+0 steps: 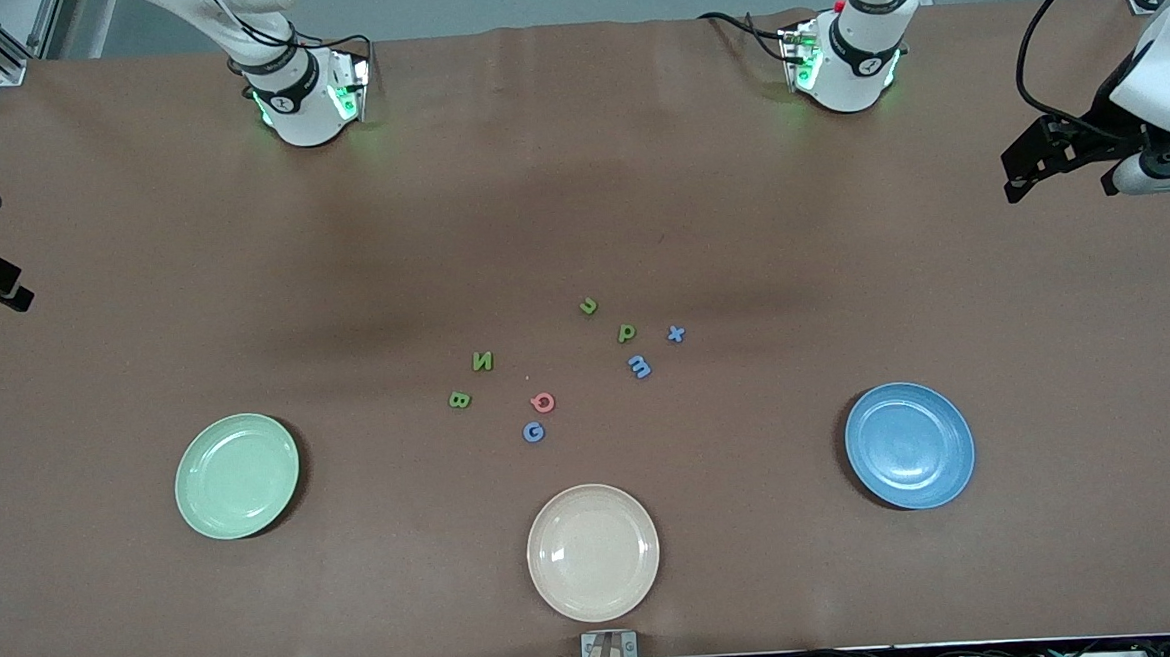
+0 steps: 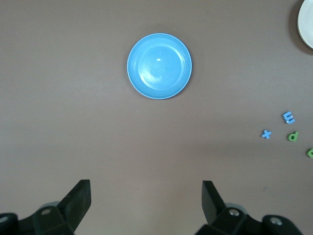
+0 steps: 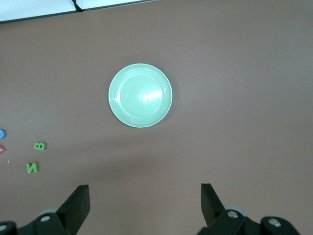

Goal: Sort upper and lower case letters into plates
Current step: 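Reach the right gripper to the green B while the left gripper reaches the blue x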

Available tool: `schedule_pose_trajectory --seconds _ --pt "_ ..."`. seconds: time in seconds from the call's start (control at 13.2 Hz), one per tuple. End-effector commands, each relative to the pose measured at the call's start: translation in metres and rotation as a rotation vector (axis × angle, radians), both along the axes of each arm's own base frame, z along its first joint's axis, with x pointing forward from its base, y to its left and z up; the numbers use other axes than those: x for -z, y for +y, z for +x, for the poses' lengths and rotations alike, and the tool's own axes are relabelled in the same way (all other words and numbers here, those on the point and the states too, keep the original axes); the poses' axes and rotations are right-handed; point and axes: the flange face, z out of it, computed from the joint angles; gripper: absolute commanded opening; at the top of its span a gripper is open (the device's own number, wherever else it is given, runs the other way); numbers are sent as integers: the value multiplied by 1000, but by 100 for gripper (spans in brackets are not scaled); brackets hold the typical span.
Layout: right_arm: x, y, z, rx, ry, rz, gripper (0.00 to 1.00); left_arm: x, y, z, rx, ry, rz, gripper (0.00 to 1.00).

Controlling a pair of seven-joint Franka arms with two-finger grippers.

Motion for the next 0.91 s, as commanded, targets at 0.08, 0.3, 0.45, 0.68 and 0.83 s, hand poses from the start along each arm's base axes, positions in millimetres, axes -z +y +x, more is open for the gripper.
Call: schedule_pose_trajectory --seconds 0.08,0.3,0.45,0.68,0.83 --pt "-1 0 0 17 1 10 100 -7 4 5 22 -16 -7 100" --pt "1 4 2 8 6 11 100 4 0 13 20 8 -7 100" --pt "35 22 22 -21 55 7 100 40 -17 23 44 82 -6 100" --pt "67 37 39 -47 91 20 100 95 -76 37 83 78 -20 100" --pt "101 60 53 -94 142 28 100 156 -117 34 51 40 -37 99"
